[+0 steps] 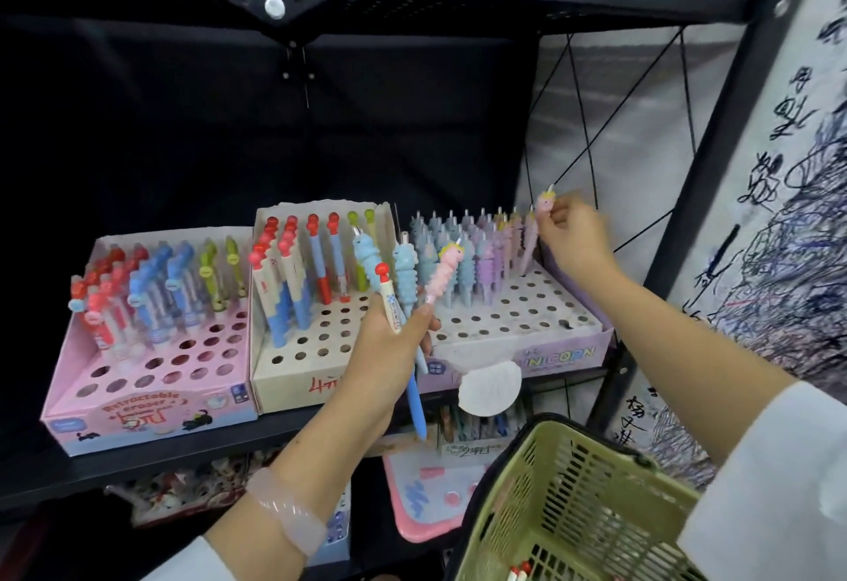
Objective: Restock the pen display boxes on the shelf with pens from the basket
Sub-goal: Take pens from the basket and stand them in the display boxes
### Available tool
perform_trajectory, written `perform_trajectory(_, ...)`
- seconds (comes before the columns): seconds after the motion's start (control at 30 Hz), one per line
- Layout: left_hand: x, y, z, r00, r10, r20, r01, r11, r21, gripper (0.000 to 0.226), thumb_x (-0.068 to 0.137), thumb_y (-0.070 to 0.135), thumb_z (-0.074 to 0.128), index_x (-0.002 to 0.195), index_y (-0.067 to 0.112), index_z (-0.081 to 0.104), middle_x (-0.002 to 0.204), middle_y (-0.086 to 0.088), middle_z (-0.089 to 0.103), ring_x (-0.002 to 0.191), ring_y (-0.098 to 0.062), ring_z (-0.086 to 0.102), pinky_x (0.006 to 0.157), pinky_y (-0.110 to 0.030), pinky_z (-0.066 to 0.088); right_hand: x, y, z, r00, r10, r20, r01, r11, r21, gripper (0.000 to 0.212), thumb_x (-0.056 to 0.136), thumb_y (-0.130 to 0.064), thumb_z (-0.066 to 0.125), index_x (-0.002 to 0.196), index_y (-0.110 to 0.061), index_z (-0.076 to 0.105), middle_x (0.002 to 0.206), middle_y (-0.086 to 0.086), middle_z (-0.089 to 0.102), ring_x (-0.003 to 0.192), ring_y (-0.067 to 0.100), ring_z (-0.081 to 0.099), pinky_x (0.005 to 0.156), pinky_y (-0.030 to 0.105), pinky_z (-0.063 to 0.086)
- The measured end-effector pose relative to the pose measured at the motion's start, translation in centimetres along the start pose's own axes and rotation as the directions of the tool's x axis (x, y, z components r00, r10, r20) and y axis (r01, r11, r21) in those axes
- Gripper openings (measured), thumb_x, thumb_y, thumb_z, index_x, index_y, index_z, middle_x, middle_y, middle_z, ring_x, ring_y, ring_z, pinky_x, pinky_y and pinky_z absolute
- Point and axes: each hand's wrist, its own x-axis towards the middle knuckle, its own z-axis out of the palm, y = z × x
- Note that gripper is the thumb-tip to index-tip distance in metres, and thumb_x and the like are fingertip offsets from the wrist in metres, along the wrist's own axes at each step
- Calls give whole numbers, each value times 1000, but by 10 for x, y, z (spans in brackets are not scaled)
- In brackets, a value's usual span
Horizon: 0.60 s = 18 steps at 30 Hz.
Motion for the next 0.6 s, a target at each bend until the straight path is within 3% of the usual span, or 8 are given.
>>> perform_trajectory(0.07, 1, -1, -2, 1000, -2, -2, 2, 1000, 11, 9, 95, 18, 51, 98, 10, 53, 66, 7, 60, 50, -4, 50, 52, -18, 46, -2, 4, 5, 997, -59, 48, 61, 996, -60, 27, 95, -23, 51, 94, 3, 58, 84, 20, 66, 79, 32, 61, 63, 30, 41)
perform_trajectory(0.17, 2, -2, -4, 1000, 15, 5, -16, 1000, 18, 8, 95, 18, 51, 95, 11, 54, 69, 4, 60, 53, -5, 51, 56, -21, 46, -1, 7, 8, 996, -64, 59, 71, 989, -131, 29, 96, -26, 48, 99, 2, 57, 85, 18, 64, 80, 31, 59, 70, 37, 47)
perform_trajectory(0.33, 3, -2, -2, 999, 31, 24, -31, 999, -6, 14, 95, 19, 51, 105, 8, 53, 75, 5, 63, 59, -9, 52, 66, -29, 48, 12, 0, 14, 986, 42, 159, -6, 976, -217, 26, 98, -24, 45, 105, -1, 57, 84, 15, 61, 71, 22, 50, 55, 25, 31)
perform_trajectory(0.5, -1, -4, -1, 999, 23, 32, -20, 997, -76, 11, 95, 15, 51, 105, 18, 53, 74, 5, 62, 58, -8, 52, 60, -22, 49, 10, 4, 21, 929, 200, 312, -93, 940, -327, 35, 102, -23, 33, 127, -1, 45, 112, 24, 60, 103, 36, 58, 77, 33, 41)
perform_trajectory(0.6, -3, -5, -4, 1000, -9, 22, 10, 998, -67, 6, 95, 16, 51, 99, 13, 55, 76, -1, 62, 58, -8, 53, 61, -24, 49, -1, 11, 26, 920, 222, 323, -94, 926, -367, 37, 101, -19, 35, 131, 2, 40, 115, 26, 59, 105, 38, 57, 77, 32, 41)
